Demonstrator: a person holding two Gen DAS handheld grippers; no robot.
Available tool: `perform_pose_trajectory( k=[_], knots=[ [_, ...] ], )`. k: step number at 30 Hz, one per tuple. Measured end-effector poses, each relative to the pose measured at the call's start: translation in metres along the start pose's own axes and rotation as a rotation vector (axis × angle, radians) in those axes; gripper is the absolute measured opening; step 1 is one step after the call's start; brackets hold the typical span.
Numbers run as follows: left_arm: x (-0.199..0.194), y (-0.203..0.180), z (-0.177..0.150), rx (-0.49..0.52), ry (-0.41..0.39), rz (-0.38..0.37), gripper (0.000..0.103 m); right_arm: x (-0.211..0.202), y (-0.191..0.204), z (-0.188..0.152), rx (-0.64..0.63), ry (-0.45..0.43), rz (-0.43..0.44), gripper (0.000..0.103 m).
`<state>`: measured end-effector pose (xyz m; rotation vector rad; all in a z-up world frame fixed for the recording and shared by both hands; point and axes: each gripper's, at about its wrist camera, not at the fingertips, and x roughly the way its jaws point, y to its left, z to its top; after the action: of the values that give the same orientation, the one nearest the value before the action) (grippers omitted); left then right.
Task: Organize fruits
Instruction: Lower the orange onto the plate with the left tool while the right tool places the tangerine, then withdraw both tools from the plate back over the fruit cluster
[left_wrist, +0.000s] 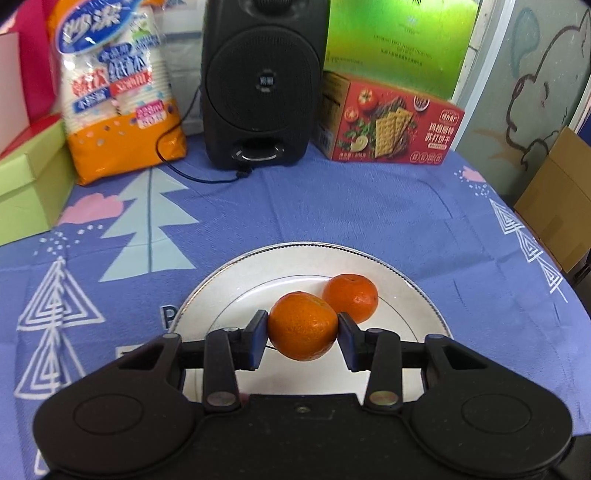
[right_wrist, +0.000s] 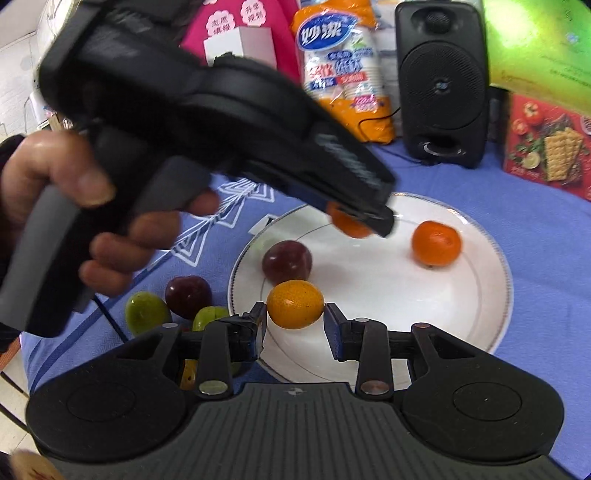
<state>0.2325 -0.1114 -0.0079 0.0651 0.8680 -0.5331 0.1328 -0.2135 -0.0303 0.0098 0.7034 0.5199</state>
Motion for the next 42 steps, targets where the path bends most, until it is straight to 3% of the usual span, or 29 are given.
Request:
perform_pose_trajectory(
  k=[7,23,25,26,28,32,35,42],
  knots=[
    [0.014,0.000,0.007,0.008,0.007,-0.043,0.088,0.009,-0.001,0.002,0.001,0.001,0.010,0.060],
    [0.010,0.005,0.007,0.006,-0.023,-0.016,0.091,0.009,-0.001,-0.002,-0.004,-0.001,0.004,0.063],
    [0.003,0.004,0.007,0.005,-0.038,-0.011,0.103,0.009,0.000,0.000,-0.003,-0.003,-0.003,0.072],
    [-0.003,0.003,0.007,0.005,-0.053,-0.005,0.103,0.008,0.001,0.000,-0.002,-0.005,-0.006,0.075],
    [-0.016,0.001,0.006,0.012,-0.090,0.011,0.103,0.002,0.002,0.001,-0.003,-0.021,-0.014,0.092],
    [-0.046,-0.004,0.003,0.014,-0.161,0.058,0.103,-0.012,0.007,0.001,-0.016,-0.050,-0.031,0.103],
    [-0.068,-0.007,-0.001,0.012,-0.207,0.086,0.103,-0.024,0.011,0.001,-0.017,-0.061,-0.035,0.103],
    [-0.103,-0.017,-0.018,0.010,-0.221,0.106,0.103,-0.050,0.019,0.001,-0.012,-0.085,-0.065,0.103]
  ],
)
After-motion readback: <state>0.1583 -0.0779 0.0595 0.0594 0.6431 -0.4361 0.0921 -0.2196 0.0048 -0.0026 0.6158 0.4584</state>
